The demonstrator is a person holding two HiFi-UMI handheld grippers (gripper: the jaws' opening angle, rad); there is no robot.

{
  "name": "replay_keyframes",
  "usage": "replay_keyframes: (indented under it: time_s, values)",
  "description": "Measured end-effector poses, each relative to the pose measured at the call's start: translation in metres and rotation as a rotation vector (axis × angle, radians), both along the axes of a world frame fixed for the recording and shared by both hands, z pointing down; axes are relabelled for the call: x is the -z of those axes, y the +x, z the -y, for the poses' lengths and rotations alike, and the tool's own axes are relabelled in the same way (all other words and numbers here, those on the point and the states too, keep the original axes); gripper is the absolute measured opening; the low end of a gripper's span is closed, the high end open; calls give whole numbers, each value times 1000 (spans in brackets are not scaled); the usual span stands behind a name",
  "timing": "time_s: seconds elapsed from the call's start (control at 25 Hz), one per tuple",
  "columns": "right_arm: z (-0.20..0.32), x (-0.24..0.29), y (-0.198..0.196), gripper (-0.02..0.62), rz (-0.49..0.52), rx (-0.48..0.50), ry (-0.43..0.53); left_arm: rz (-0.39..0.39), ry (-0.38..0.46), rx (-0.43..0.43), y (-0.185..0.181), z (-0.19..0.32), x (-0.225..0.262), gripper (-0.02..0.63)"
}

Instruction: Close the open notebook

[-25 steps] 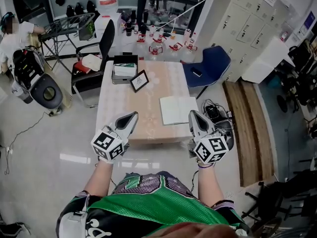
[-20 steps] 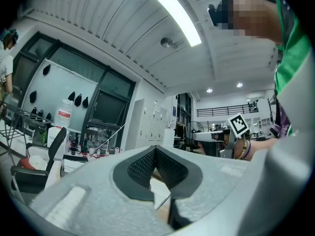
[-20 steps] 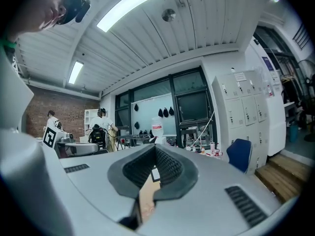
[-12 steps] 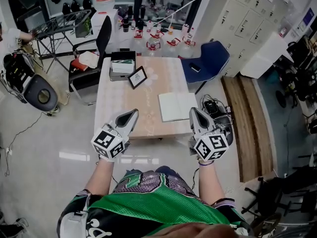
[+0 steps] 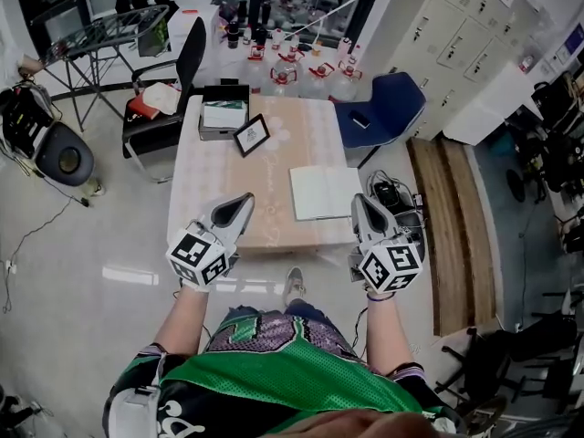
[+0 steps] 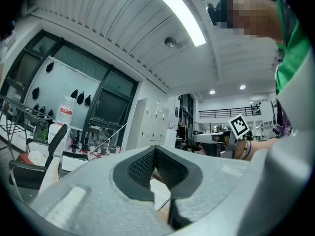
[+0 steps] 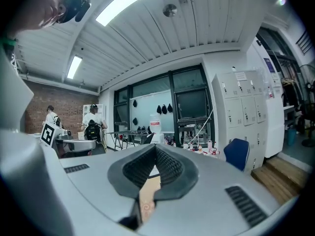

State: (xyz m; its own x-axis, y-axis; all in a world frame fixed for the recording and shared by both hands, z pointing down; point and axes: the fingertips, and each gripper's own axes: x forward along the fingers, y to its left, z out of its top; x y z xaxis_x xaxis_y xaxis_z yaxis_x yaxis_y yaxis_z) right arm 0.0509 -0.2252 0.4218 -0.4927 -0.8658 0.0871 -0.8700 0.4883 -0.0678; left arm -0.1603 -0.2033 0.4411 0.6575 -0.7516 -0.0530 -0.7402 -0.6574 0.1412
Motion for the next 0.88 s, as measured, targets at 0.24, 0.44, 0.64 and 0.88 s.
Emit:
replay_keyframes:
  time_s: [0.24,0.44,0.64,0.88]
  values:
    - [38,3,9,-2,46,36,-7,13,2,8,17,15,8,15]
    - [69,13,14,75,56,125,11,29,9,18,38,32,16,15]
    - [101,1,39,104,52,149,-21,45,16,18,63,51,21,15]
    - [138,-42,67,104,25,162,-108,65,9,17,91,74,17,15]
